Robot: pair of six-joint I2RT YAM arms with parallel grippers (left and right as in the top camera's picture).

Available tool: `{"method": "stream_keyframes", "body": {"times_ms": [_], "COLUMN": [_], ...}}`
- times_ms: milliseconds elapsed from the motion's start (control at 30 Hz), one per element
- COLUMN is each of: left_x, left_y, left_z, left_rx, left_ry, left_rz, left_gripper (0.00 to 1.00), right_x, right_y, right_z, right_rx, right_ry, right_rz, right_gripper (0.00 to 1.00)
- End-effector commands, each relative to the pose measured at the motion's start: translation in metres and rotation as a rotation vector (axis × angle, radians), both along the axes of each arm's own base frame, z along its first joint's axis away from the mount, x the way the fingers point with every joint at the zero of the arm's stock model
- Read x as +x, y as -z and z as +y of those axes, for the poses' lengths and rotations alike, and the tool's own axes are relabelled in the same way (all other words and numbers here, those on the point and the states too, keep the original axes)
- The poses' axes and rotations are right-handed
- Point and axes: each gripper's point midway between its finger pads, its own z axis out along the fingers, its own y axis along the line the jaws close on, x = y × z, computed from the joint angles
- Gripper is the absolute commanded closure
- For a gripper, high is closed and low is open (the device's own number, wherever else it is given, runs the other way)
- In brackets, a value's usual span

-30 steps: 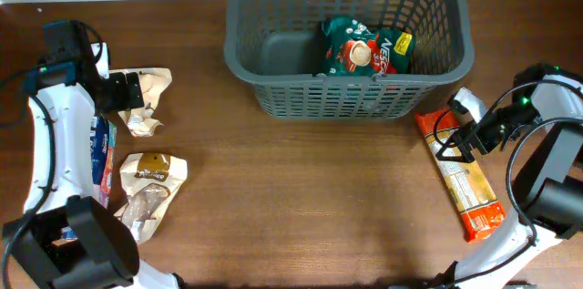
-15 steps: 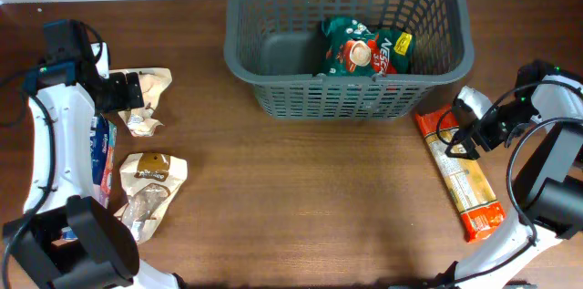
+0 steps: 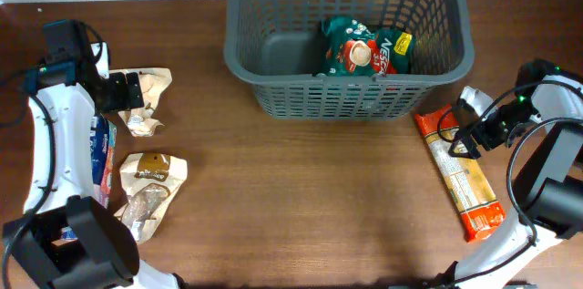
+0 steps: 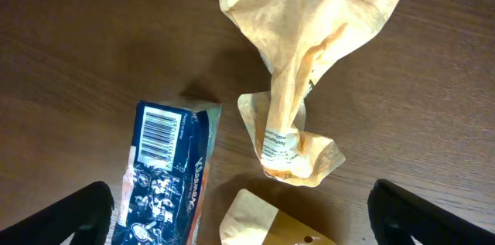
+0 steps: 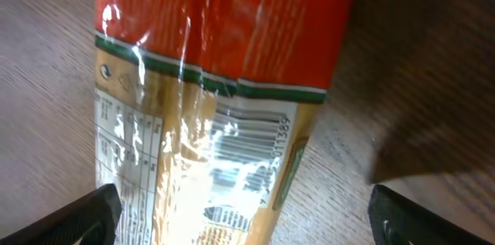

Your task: Pack container

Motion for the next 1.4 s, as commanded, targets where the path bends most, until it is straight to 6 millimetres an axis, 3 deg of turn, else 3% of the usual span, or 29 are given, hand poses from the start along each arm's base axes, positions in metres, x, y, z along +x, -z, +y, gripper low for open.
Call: {"method": "stream_keyframes", "body": {"times_ms": [0,500,900,1367], "left_x": [0.000,0.000,0.000,-0.001], "left_y": [0.000,0.000,0.001,0.001], "left_z": [0.001,0.001,0.001,0.001], "left_rx": [0.003,0.002,0.001,0.000], "left_ry": [0.016,0.016,0.016,0.016], "left_rz": [0.006,0.007,0.008,0.012], "left_gripper": [0.01,0.01,0.00,0.01], "right_x": [-0.002,-0.026,-0.019,-0.031], "right_y": [0.003,0.037,0.032,0.046], "right_z": [0.009,0.040,0.055,0.061], "right_rx": [0.056,0.174,0.273,0.278], "right_ry": [0.020,0.041,0.062,0.064], "right_rz": [-0.006,0.004,-0.046,-0.033], "right_gripper": [0.01,0.01,0.01,0.01]}}
